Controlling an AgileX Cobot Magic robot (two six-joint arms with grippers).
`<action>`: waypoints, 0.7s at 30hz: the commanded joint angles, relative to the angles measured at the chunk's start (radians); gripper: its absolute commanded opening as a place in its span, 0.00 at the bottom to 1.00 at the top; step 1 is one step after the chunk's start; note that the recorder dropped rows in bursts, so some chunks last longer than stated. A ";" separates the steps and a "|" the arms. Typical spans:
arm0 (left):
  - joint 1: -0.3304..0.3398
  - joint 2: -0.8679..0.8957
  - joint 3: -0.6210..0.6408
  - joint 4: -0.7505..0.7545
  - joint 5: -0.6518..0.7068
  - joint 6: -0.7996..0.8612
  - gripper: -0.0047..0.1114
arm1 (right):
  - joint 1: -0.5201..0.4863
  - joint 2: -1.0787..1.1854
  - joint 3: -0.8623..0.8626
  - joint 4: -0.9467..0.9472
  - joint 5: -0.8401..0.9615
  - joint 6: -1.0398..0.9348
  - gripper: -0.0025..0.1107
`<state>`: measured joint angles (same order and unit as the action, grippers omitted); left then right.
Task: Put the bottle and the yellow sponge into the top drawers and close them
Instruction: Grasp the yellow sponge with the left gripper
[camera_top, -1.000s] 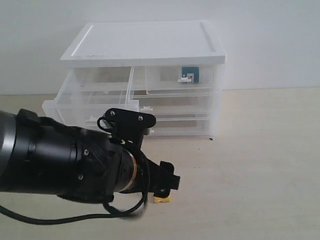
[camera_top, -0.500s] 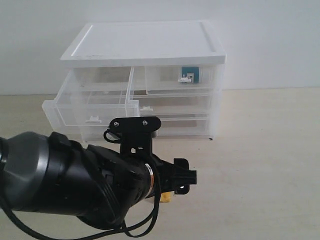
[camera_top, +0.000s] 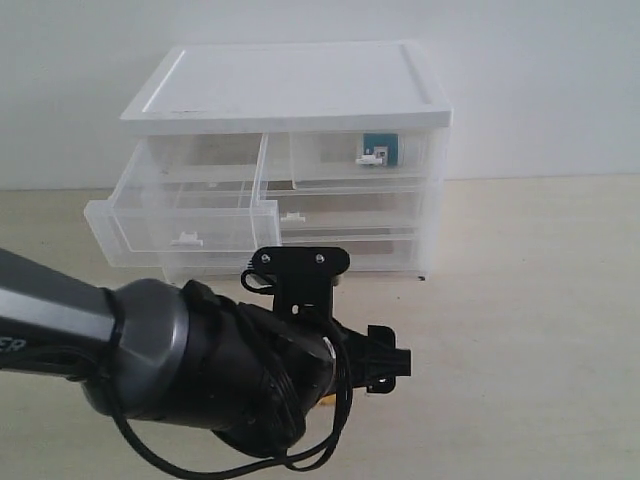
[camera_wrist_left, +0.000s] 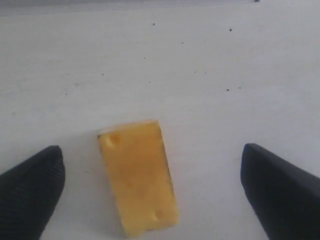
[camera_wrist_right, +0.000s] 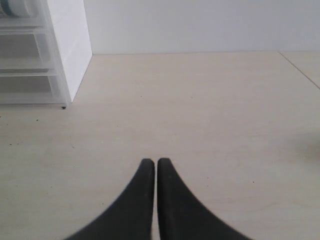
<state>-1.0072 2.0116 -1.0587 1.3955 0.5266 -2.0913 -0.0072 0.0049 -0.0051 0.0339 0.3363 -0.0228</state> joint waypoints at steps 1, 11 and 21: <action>0.015 0.020 -0.011 0.011 0.022 -0.010 0.80 | -0.003 -0.005 0.005 -0.001 -0.004 -0.002 0.02; 0.060 0.034 -0.012 0.017 -0.019 -0.003 0.78 | -0.003 -0.005 0.005 -0.001 -0.004 -0.002 0.02; 0.060 0.059 -0.012 0.017 -0.007 -0.003 0.56 | -0.003 -0.005 0.005 -0.001 -0.004 -0.002 0.02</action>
<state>-0.9498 2.0698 -1.0643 1.4078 0.5075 -2.0913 -0.0072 0.0049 -0.0051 0.0339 0.3363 -0.0228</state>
